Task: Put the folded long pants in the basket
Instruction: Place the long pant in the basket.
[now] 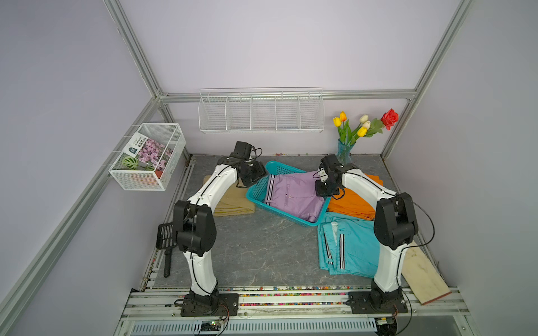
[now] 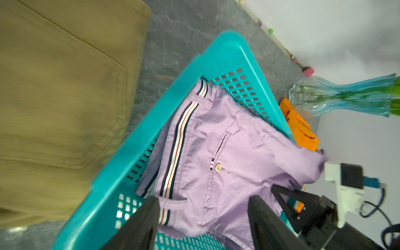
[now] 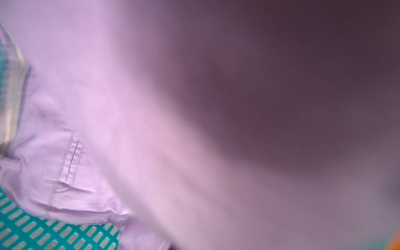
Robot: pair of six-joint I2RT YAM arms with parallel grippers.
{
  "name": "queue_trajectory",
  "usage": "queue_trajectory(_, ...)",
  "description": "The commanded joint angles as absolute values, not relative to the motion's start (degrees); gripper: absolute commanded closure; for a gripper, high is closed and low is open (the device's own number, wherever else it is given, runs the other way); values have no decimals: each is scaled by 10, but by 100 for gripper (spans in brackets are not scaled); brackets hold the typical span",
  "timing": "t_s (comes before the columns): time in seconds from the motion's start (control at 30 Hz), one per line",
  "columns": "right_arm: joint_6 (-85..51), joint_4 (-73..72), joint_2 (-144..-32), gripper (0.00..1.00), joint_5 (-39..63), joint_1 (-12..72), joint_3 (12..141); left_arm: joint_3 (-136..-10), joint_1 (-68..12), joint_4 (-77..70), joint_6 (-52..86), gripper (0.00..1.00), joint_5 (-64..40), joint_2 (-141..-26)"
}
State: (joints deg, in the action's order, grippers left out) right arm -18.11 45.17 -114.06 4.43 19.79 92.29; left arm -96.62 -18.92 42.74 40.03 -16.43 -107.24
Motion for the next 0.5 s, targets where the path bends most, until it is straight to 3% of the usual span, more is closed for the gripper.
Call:
queue_trajectory(0.0, -184, 493, -1165, 99, 13, 213, 903, -926, -193, 424, 401, 31, -144, -1061)
queue_trajectory(0.13, -193, 488, -1167, 99, 16, 215, 890, -906, -193, 422, 395, 34, -154, -1063)
queue_trajectory(0.33, -193, 467, -1113, 93, 69, 252, 860, -867, -169, 440, 433, 33, -29, -1003)
queue_trajectory(0.47, -196, 462, -1111, 87, 77, 261, 856, -856, -142, 435, 415, 33, -58, -1019)
